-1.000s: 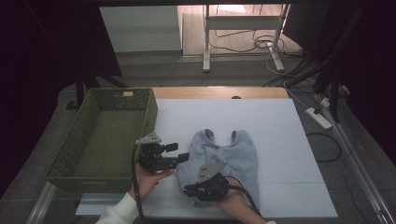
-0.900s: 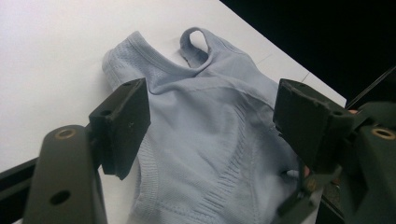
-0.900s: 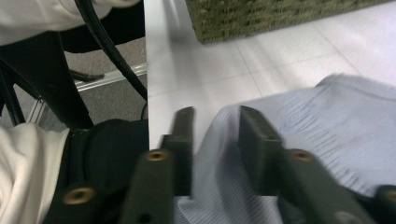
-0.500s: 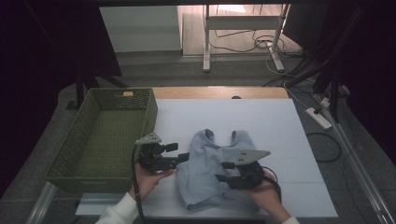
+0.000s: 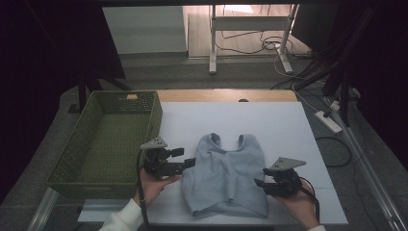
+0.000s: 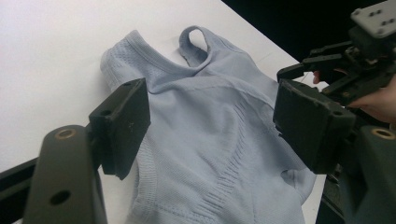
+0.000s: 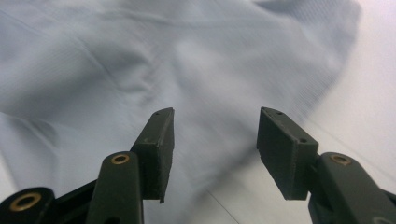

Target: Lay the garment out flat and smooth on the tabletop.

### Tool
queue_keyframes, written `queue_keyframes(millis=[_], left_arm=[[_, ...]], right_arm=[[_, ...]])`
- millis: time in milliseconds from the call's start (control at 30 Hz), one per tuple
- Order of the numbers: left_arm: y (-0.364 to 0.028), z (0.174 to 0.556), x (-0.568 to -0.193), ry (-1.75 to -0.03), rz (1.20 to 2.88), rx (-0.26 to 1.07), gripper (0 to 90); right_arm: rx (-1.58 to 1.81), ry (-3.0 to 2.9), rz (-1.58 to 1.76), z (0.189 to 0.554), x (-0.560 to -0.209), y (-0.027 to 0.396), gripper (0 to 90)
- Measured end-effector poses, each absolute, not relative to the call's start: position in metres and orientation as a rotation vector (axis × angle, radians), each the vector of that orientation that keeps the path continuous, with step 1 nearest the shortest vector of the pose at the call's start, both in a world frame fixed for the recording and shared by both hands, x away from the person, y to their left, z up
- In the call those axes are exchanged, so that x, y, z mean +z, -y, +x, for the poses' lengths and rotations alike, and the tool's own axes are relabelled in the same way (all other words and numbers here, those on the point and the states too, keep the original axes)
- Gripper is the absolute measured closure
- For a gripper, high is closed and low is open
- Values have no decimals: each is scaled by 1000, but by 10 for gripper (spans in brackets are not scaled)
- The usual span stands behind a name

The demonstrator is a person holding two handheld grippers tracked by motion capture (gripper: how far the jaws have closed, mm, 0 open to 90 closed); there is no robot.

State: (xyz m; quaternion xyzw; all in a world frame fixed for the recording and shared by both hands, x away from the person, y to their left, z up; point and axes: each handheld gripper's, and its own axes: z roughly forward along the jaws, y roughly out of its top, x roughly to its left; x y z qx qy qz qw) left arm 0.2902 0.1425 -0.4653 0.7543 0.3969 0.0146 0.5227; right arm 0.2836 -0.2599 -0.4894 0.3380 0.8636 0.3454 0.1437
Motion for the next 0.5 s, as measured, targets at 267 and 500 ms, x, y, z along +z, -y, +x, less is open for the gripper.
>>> queue_keyframes(millis=[267,500], left_arm=[[-143,290,-466,-952,1806,36,269],[-143,290,-465,-952,1806,37,270]], right_arm=[[907,-2561,1052,292,-500,263,663],[897,-2563,1046,294,-497,267,847]])
